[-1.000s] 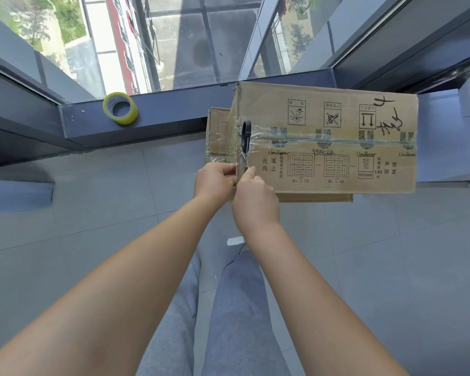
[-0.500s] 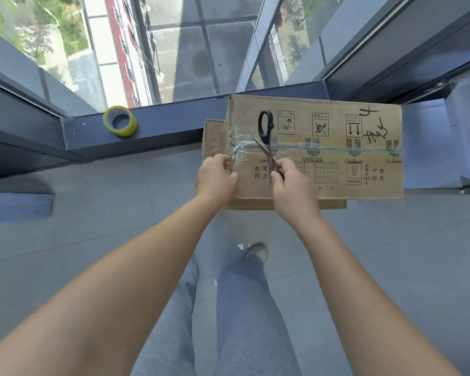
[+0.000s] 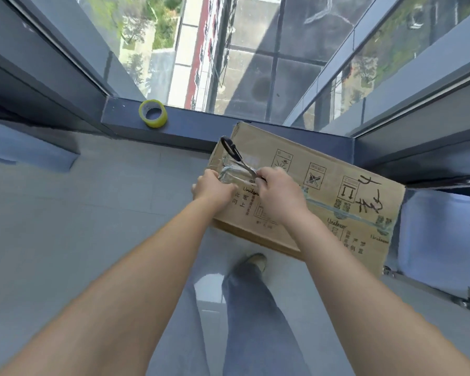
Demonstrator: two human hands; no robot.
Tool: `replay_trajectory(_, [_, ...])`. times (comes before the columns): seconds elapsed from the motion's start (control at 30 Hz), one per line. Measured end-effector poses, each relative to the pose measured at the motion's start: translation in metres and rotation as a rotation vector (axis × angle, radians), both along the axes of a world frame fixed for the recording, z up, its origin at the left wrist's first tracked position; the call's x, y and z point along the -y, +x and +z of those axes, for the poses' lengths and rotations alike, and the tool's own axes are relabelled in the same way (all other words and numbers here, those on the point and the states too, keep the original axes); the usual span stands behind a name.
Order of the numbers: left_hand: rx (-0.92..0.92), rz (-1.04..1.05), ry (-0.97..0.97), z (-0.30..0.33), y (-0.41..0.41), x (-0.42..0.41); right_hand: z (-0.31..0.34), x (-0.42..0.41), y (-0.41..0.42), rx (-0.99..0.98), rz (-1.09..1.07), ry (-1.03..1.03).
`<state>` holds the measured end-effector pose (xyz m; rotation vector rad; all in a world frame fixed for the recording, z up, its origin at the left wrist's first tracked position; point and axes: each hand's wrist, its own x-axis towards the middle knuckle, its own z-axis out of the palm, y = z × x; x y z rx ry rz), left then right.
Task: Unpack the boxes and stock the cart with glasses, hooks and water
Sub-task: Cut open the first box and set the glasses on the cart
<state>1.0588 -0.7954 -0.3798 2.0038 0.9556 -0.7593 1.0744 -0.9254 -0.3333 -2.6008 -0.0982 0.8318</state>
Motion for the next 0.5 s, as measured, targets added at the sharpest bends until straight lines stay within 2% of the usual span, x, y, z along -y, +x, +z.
replay_trajectory(0.2, [0.019,0.199,-0.115,-0.002,-0.003,-0.003,-0.002,-0.006,0.019,0.025,0.192,-0.035])
replay_trajectory(0.3, [0.031,0.186,-0.136,-0.005,0.001,-0.007,-0.003,-0.008,0.022,0.038,0.270,-0.068])
replay_trajectory(0.5, [0.036,0.127,-0.204,-0.004,0.000,-0.011,0.002,-0.001,0.021,0.009,0.264,-0.081])
